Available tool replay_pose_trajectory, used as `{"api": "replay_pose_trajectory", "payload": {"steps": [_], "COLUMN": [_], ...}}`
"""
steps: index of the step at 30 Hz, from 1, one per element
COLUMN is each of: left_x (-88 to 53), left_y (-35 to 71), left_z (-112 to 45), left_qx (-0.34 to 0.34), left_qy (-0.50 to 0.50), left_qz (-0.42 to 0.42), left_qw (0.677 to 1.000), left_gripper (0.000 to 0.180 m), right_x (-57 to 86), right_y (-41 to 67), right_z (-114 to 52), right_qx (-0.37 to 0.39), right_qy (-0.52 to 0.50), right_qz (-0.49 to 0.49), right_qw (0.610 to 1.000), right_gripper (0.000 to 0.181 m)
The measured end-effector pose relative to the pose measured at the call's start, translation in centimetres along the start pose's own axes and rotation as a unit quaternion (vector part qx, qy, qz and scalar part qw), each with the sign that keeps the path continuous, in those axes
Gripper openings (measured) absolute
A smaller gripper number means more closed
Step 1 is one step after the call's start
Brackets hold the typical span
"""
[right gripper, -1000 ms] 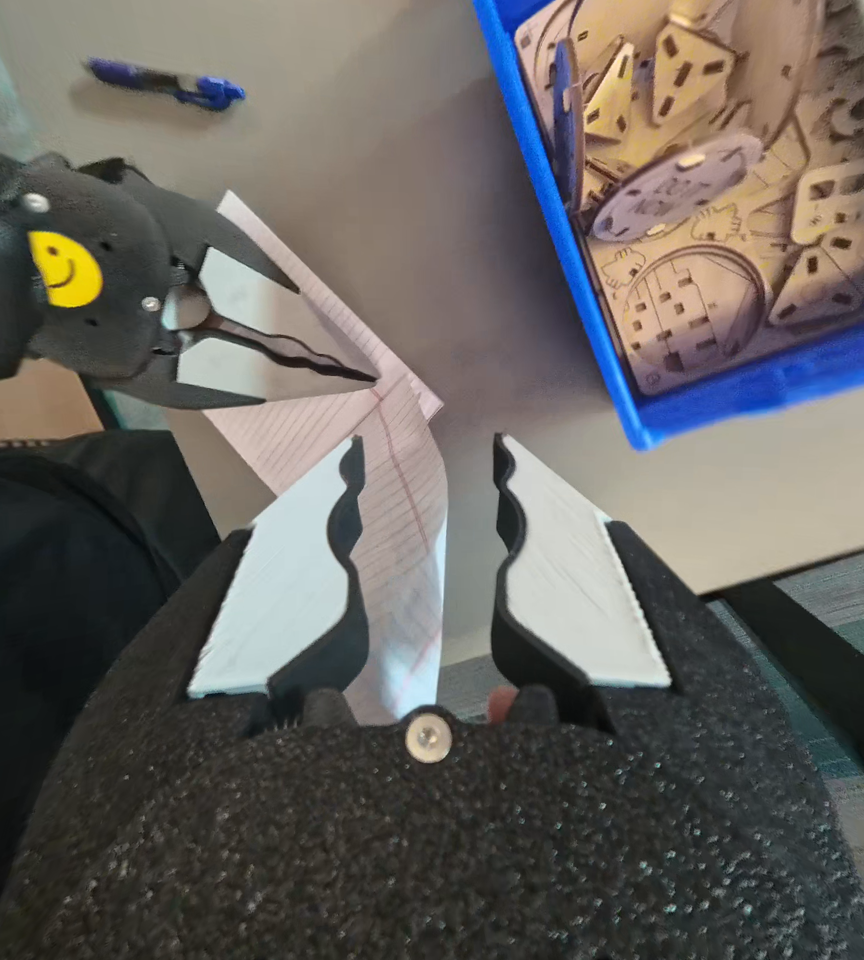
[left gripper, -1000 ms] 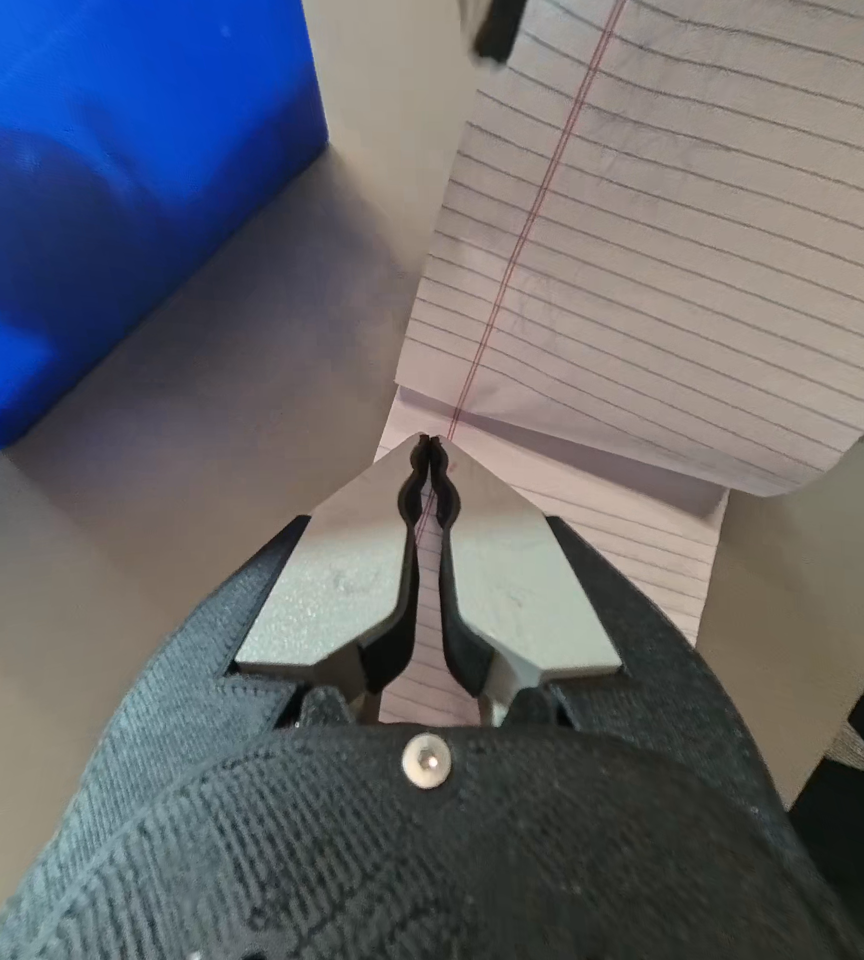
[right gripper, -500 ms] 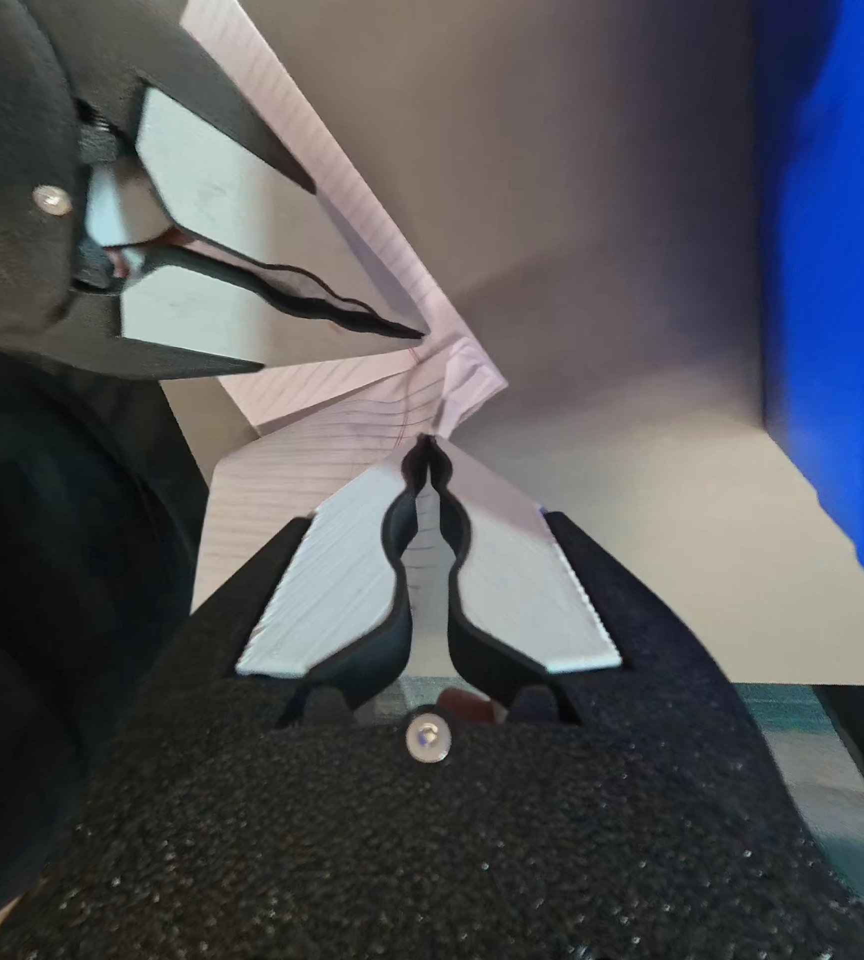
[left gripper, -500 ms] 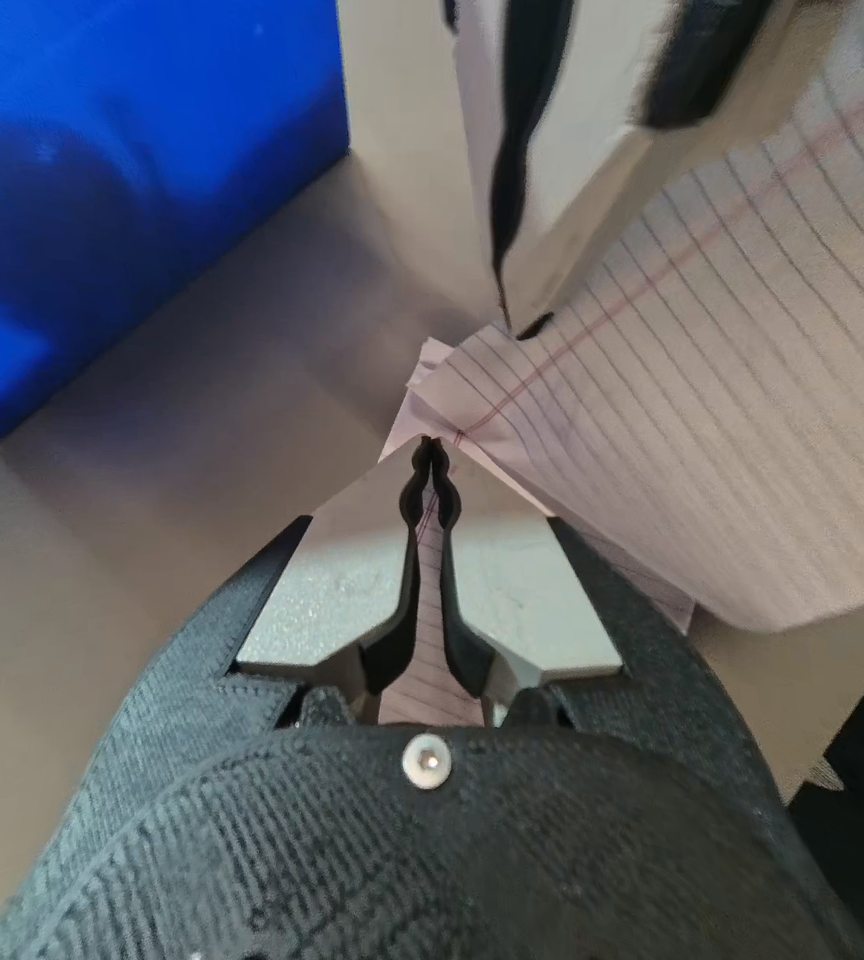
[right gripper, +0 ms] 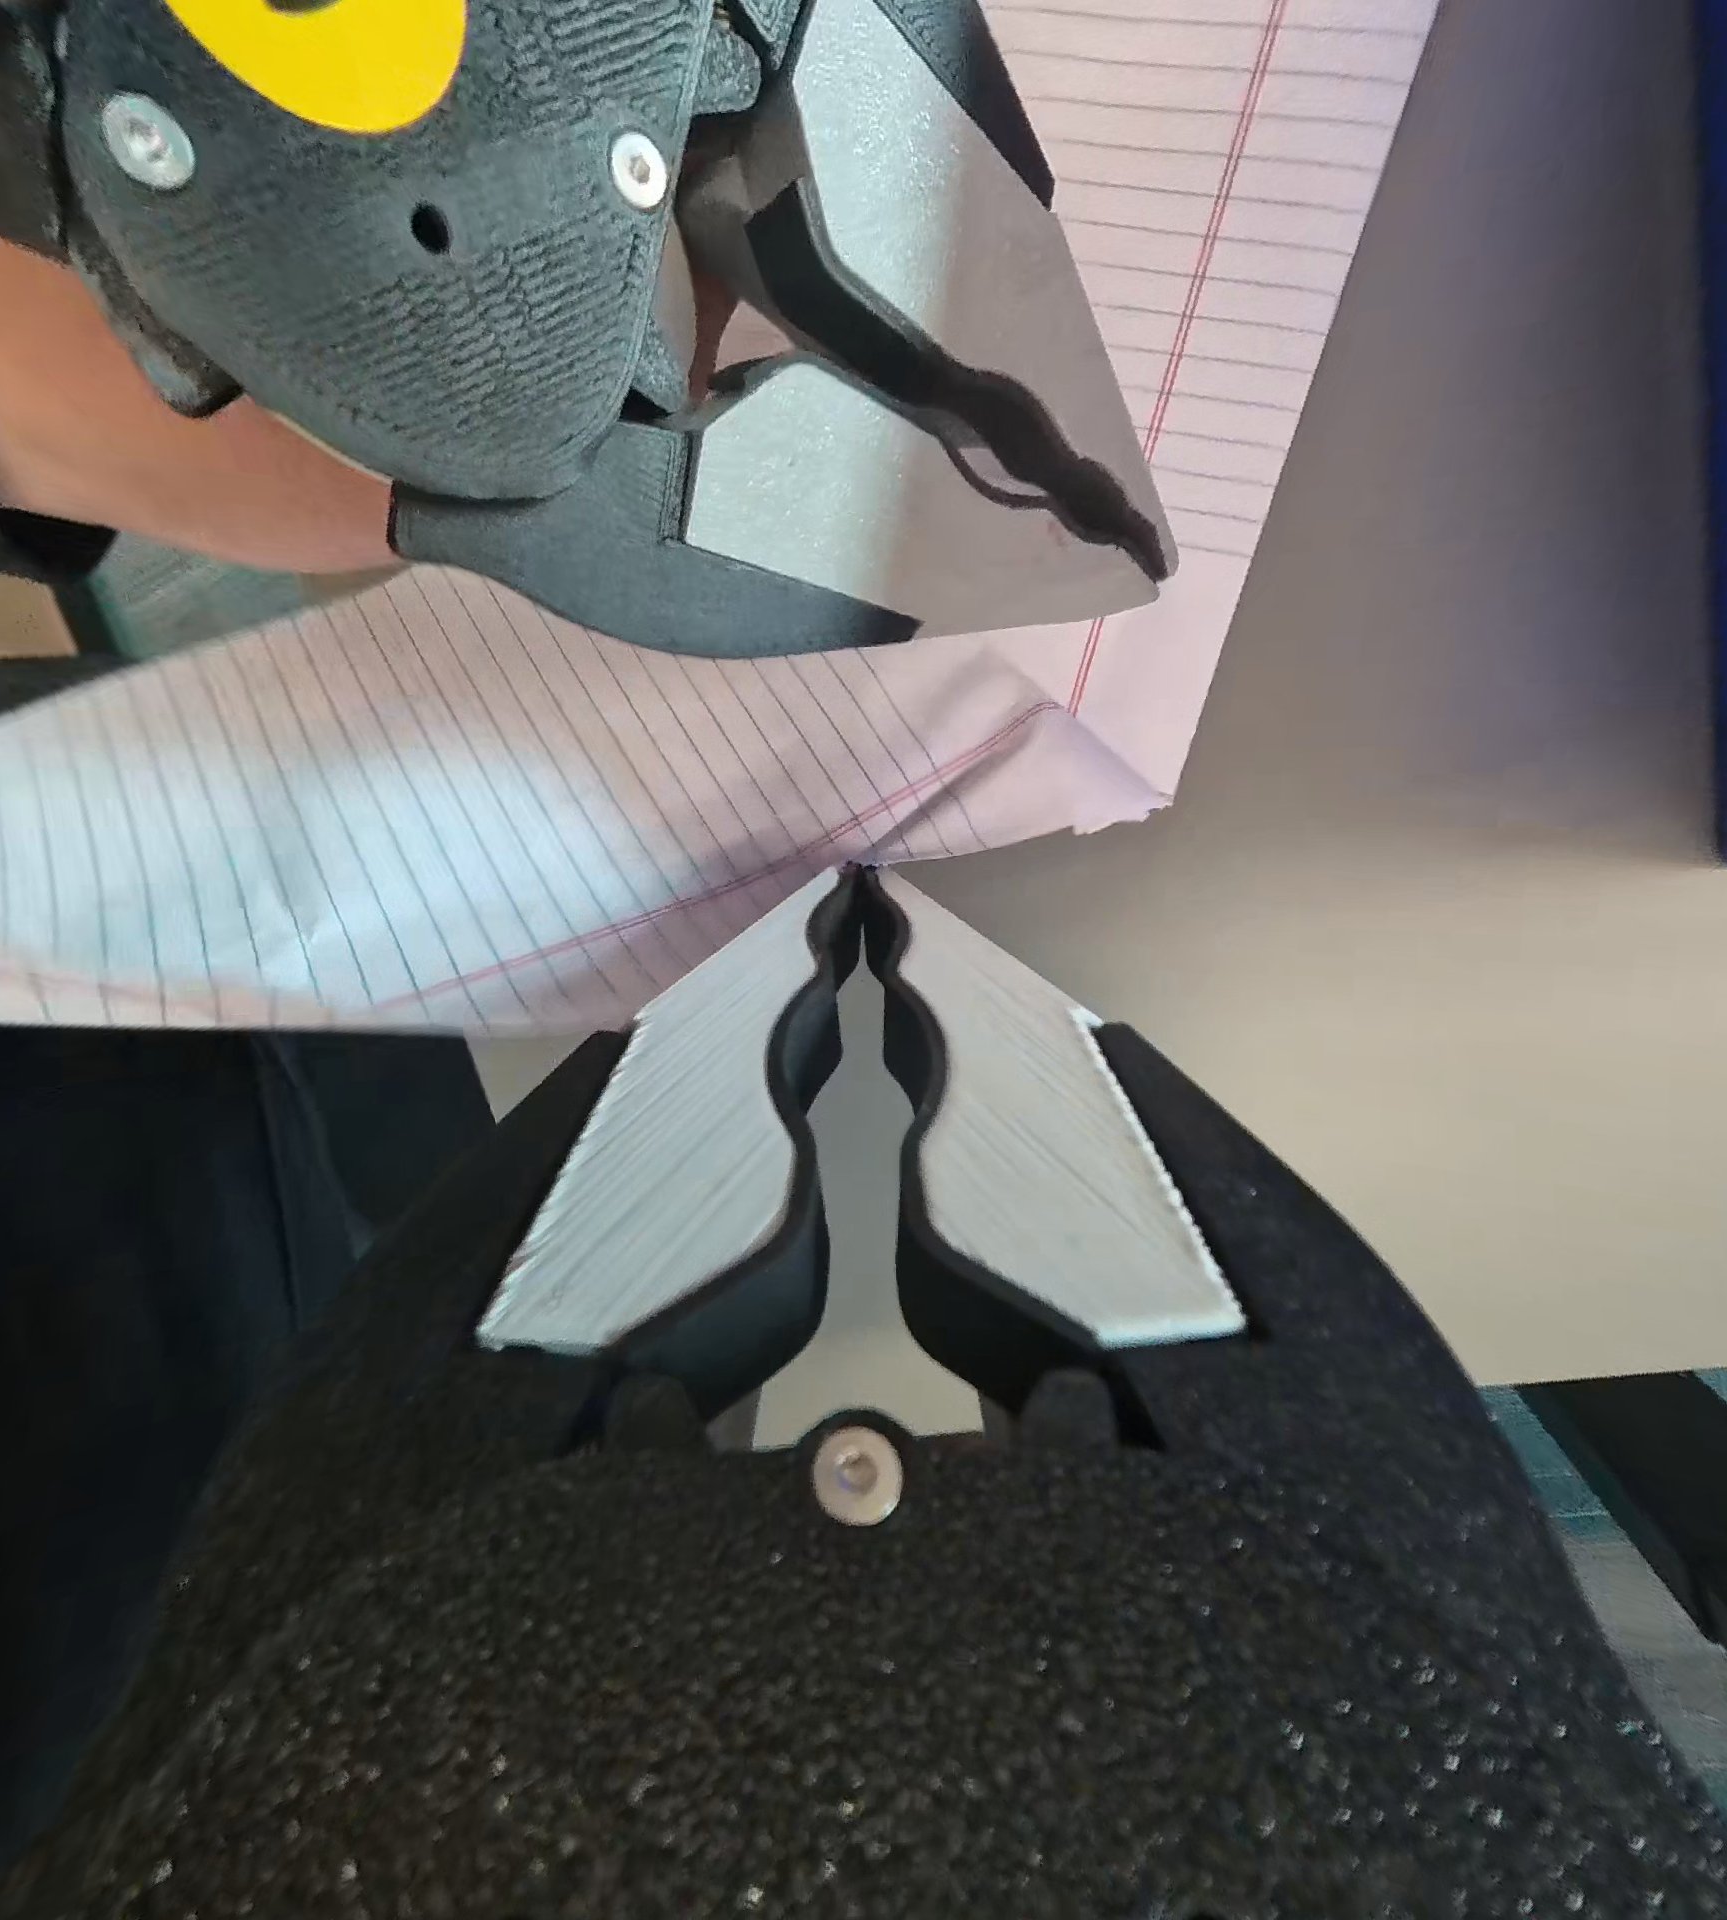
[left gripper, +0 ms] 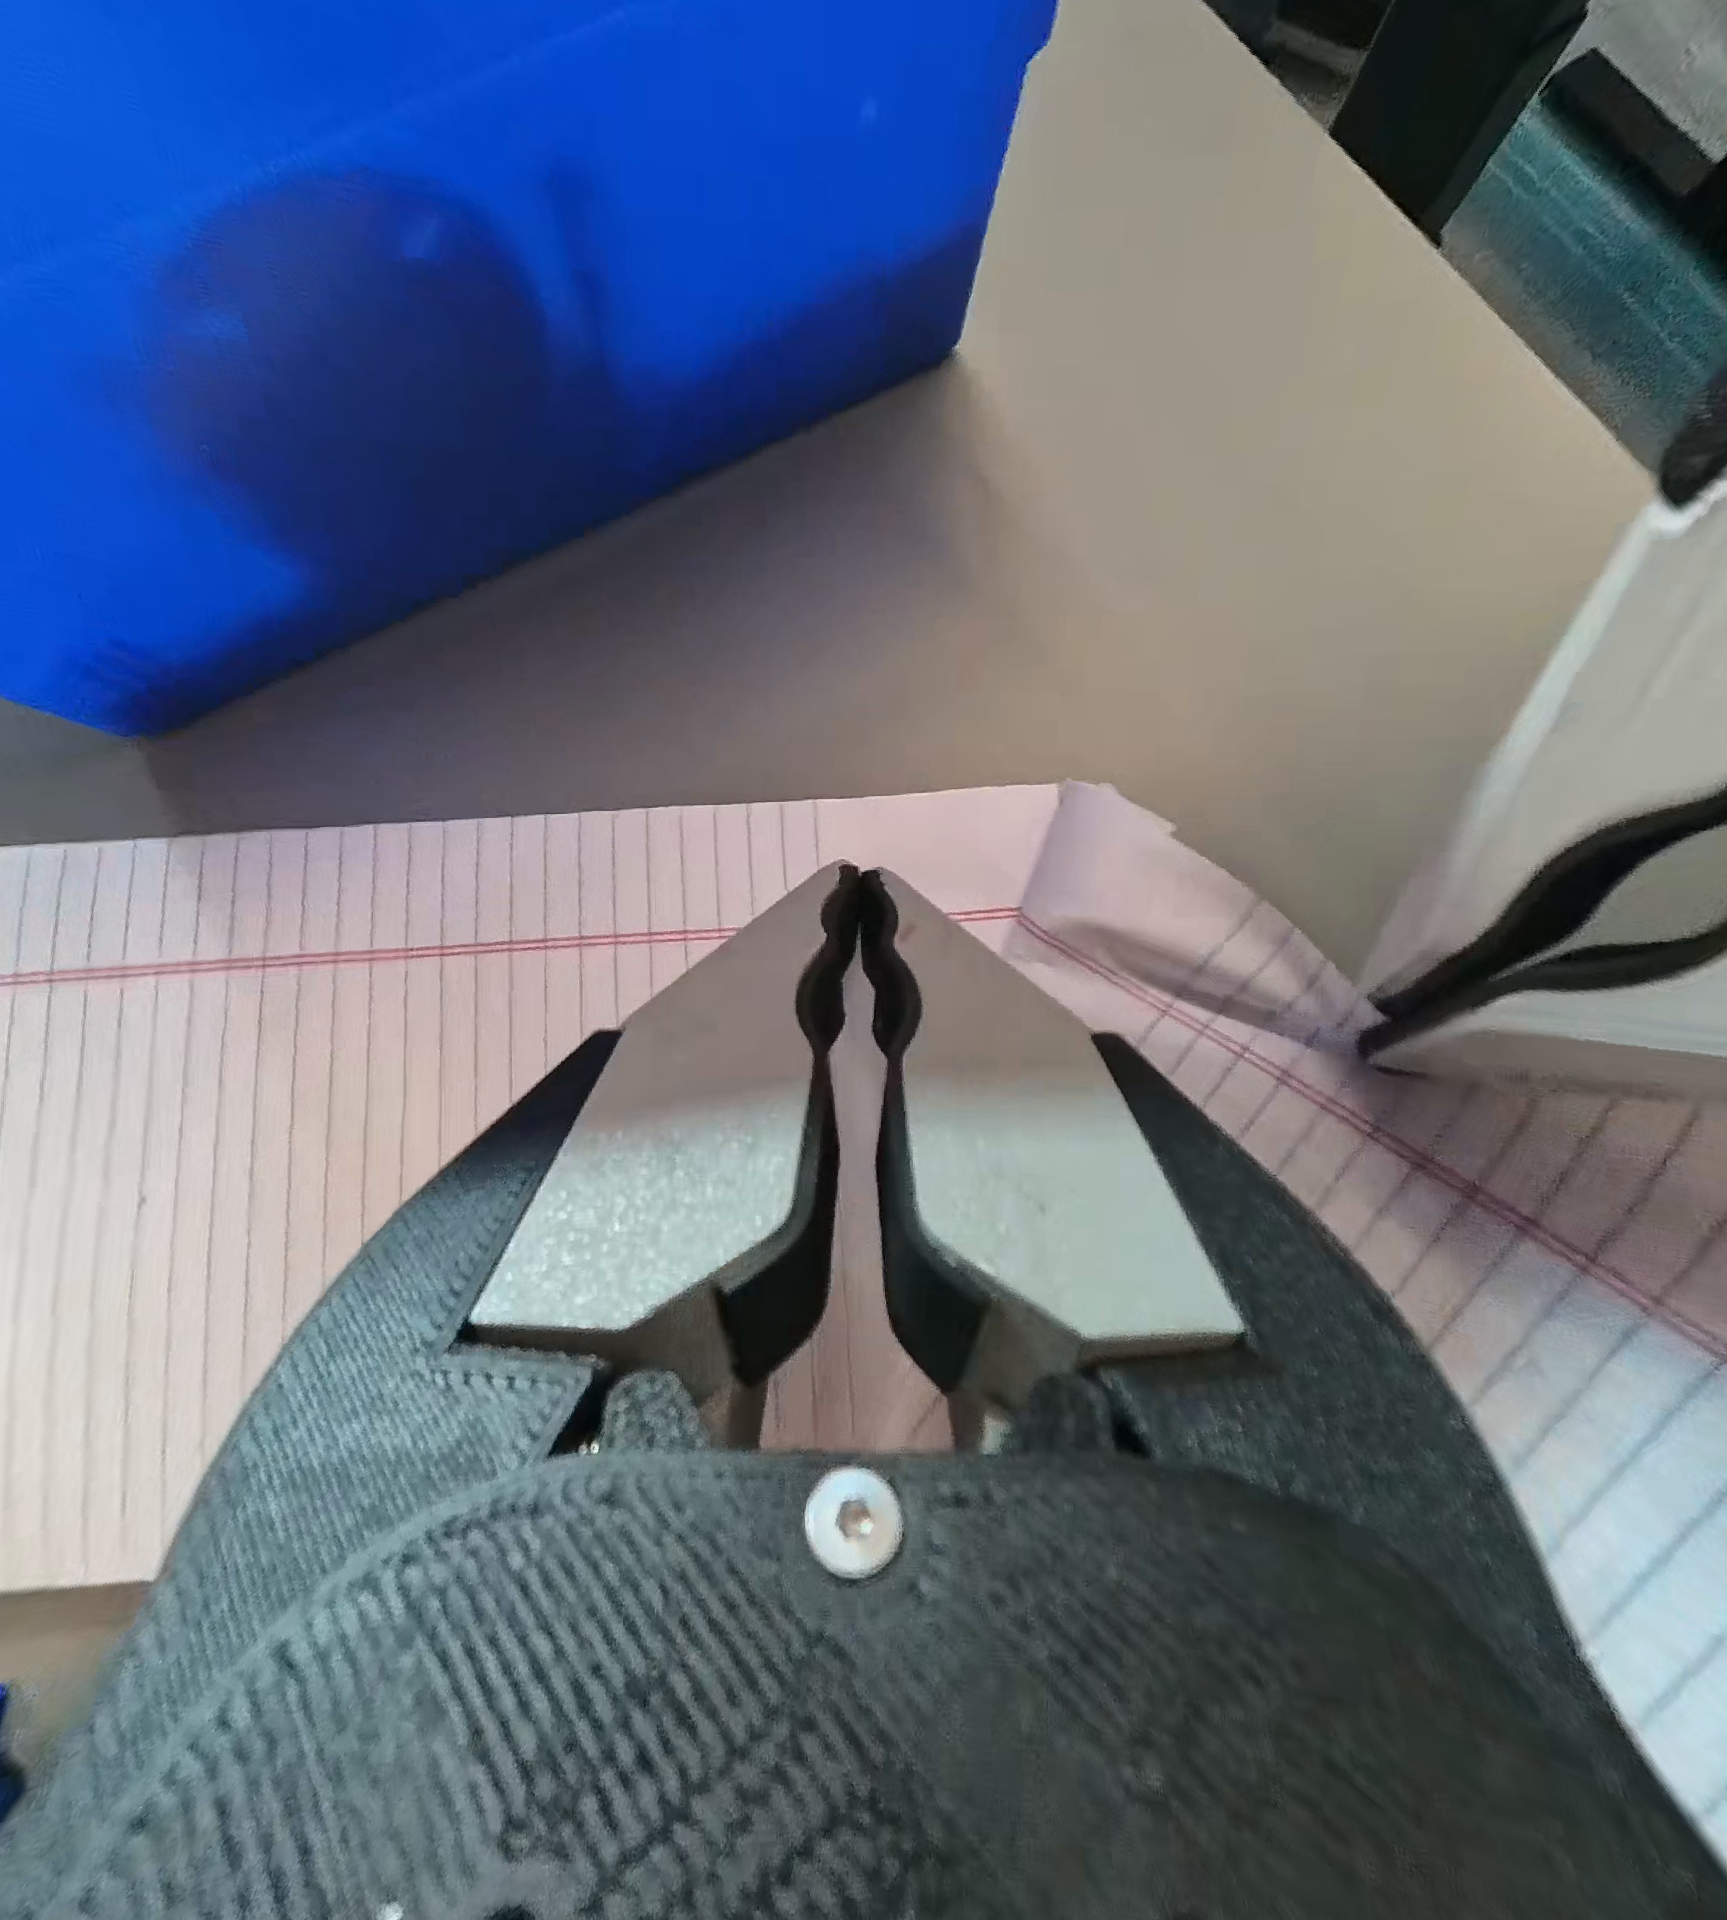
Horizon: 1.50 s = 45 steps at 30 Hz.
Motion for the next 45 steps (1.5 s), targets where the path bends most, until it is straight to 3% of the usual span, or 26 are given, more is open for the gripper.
{"api": "replay_pose_trajectory", "payload": {"steps": [1,9,13,20,25,28,29,30,33,36,39,45], "left_x": [0.0,-0.5,0.8,0.9,5.0,4.1,3.3,2.7,1.2,0.5,0.6,-1.9], "left_y": [0.0,-0.5,-1.5,0.9,1.3,0.7,0.7,0.4,-1.1,-1.4,-0.2,5.6], "left_z": [0.0,0.6,2.3,4.9,3.5,2.9,2.8,2.8,3.4,3.7,3.6,5.7], "left_qx": [-0.001,-0.035,-0.067,-0.022,-0.038,-0.079,-0.088,-0.098,-0.125,-0.094,-0.062,0.017], "left_qy": [-0.001,-0.014,-0.086,-0.092,-0.216,-0.271,-0.280,-0.292,-0.324,-0.326,-0.333,-0.346], "left_qz": [0.001,0.019,-0.028,-0.154,-0.277,-0.313,-0.315,-0.311,-0.316,-0.346,-0.320,-0.243], "left_qw": [1.000,0.999,0.994,0.984,0.935,0.907,0.903,0.899,0.883,0.875,0.885,0.906], "left_gripper": [0.000,0.000,0.000,0.000,0.000,0.000,0.004,0.043,0.063,0.065,0.070,0.073], "right_x": [0.1,-1.1,0.6,1.0,0.5,-0.4,-0.6,-0.8,0.2,2.5,3.8,1.5], "right_y": [-0.2,-1.3,-1.7,-1.5,-3.1,-3.0,-3.2,-3.6,-4.5,-2.8,0.8,4.9], "right_z": [0.0,0.3,1.3,5.1,3.4,2.3,2.0,1.8,2.4,4.1,5.8,10.0], "right_qx": [0.000,-0.015,0.008,0.096,0.053,0.038,0.026,0.006,-0.062,-0.126,-0.161,-0.130], "right_qy": [-0.005,-0.013,-0.025,0.002,0.048,0.094,0.095,0.091,0.006,-0.107,-0.184,-0.269], "right_qz": [0.004,0.054,-0.012,-0.123,-0.202,-0.258,-0.261,-0.253,-0.176,-0.043,0.092,0.187], "right_qw": [1.000,0.998,1.000,0.988,0.977,0.961,0.960,0.963,0.982,0.985,0.965,0.936], "right_gripper": [0.000,0.000,0.000,0.037,0.050,0.036,0.023,0.000,0.000,0.000,0.000,0.000]}}
Point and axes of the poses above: each gripper's, where its closed fingertips meet, z back along the fingers, y out of its top, x = y × z across the jaws, the point moved 1 cm from there along z, back along the fingers, and after that the axes turned 1 degree about x, right-handed, at the moved point
